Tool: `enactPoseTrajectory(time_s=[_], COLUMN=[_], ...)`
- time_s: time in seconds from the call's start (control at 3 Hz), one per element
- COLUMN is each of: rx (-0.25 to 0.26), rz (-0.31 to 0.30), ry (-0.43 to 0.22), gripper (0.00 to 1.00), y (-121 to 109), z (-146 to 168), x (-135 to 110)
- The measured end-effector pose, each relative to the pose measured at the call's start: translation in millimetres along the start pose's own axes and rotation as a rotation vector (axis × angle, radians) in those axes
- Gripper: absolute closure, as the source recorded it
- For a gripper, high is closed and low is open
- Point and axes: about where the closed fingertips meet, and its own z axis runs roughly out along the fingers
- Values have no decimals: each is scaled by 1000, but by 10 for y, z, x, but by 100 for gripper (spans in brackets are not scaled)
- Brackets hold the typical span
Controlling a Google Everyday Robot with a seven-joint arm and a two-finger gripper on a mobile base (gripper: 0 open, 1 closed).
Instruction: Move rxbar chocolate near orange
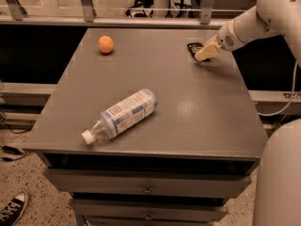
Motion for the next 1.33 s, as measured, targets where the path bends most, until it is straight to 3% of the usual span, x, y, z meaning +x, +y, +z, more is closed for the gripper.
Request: enactPoseTrajectory(time_s=[0.33, 0.67, 1.0, 1.33], rx=[-7, -15, -31, -57], rz=[4, 6, -12, -63], ry=[-12, -16, -32, -85], gripper=[77, 99, 100, 100], y=[5, 26, 79, 164], z=[5, 6, 3, 11], x=[-36, -45, -135, -449])
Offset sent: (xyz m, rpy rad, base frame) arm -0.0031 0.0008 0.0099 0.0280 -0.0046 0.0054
